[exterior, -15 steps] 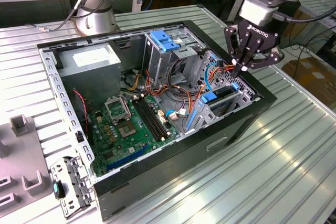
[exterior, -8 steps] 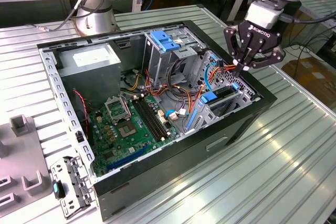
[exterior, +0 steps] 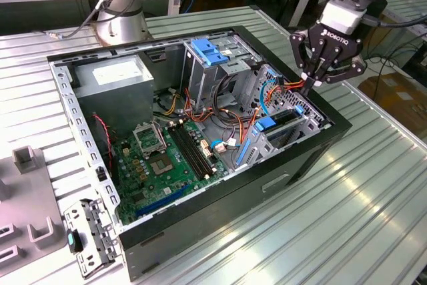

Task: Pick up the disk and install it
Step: 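Insert the first disk wire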

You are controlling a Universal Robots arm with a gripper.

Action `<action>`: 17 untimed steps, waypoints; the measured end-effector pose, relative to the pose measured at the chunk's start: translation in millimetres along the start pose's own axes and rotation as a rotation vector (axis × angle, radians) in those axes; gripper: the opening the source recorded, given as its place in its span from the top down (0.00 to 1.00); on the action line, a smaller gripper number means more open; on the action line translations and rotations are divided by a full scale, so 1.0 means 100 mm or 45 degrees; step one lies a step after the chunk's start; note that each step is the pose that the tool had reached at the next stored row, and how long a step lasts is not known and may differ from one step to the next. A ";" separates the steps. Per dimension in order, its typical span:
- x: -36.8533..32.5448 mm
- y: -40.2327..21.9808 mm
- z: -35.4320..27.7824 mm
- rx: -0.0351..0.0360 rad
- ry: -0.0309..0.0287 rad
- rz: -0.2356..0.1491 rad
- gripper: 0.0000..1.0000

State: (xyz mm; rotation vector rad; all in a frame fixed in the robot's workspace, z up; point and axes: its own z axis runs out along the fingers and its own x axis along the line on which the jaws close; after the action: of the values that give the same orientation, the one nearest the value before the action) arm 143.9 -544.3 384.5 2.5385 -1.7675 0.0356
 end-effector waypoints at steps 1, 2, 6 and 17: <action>-0.005 -0.038 -0.001 0.0000 0.0000 0.000 0.89; -0.010 -0.080 -0.002 -0.0001 0.0000 0.000 0.89; -0.052 -0.228 -0.004 0.0000 0.0001 0.000 0.89; -0.151 -0.360 -0.003 -0.0001 0.0003 -0.002 0.89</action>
State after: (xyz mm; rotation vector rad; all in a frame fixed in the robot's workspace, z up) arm 172.4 -517.7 383.2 2.5397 -1.7654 0.0358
